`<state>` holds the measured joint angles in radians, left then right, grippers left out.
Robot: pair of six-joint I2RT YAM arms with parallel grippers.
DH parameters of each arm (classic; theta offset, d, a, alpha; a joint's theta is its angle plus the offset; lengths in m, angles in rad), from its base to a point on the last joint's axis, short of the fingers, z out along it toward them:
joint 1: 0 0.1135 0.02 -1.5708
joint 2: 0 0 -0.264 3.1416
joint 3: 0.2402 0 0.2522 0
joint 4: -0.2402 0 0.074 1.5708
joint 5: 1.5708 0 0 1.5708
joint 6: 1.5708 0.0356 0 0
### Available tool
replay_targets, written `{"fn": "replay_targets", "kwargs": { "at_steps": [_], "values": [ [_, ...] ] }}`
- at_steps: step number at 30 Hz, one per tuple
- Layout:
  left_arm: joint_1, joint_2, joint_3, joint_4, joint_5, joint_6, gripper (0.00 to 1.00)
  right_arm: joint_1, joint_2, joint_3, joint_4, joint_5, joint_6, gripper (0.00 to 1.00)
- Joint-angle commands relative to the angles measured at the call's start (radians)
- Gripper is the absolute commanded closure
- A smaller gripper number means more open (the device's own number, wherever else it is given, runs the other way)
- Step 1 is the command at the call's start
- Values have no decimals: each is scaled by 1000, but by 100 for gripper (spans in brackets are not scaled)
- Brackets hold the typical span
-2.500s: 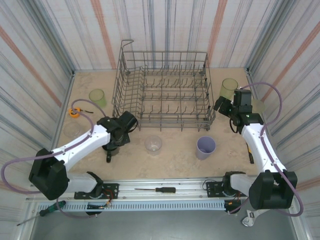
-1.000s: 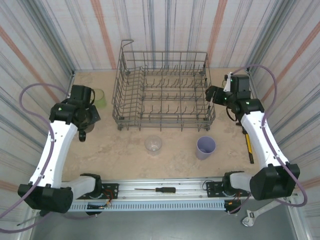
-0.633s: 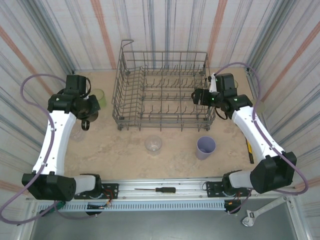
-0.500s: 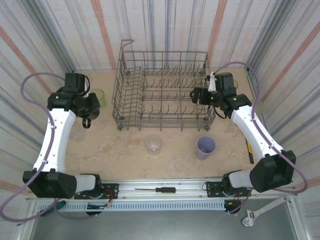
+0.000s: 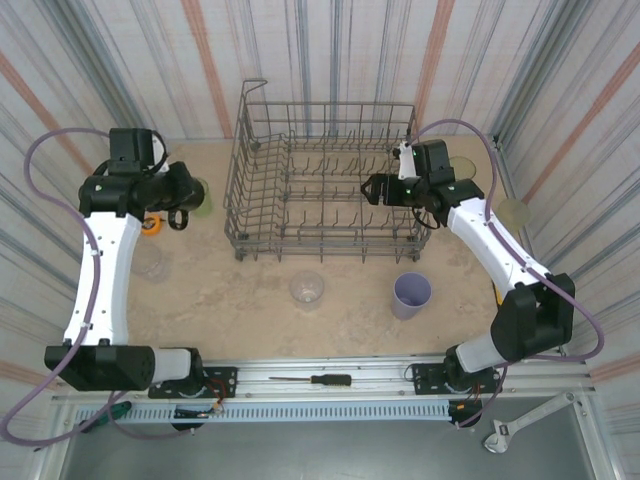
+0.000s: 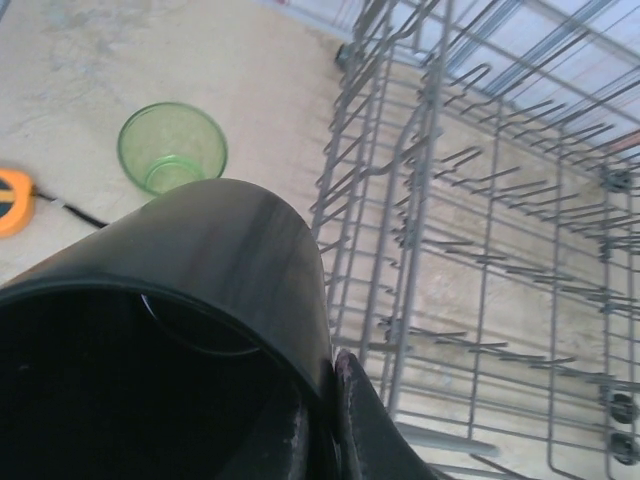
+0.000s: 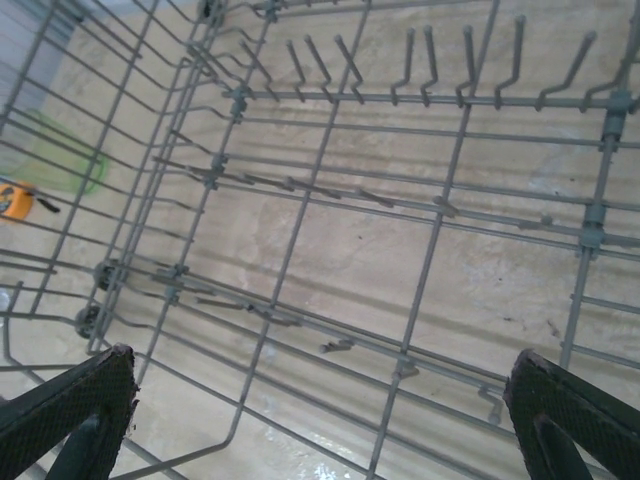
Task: Load the cups into the dish rack
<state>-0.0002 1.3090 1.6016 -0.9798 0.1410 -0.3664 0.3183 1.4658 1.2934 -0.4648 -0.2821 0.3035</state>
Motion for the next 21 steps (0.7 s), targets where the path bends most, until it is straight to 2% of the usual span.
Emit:
{"fn": "replay_targets", "kwargs": {
  "at_steps": [1, 11, 21],
  "values": [
    [24, 9, 55, 91, 113, -14, 100, 10, 3, 38, -7, -47, -29, 1],
    [44, 48, 131, 126, 303, -106, 100, 16, -6, 34, 4, -88, -5, 1],
    [44, 109, 192, 225, 500, -245, 100, 14, -4, 10, 67, -186, 49, 1]
  ]
}}
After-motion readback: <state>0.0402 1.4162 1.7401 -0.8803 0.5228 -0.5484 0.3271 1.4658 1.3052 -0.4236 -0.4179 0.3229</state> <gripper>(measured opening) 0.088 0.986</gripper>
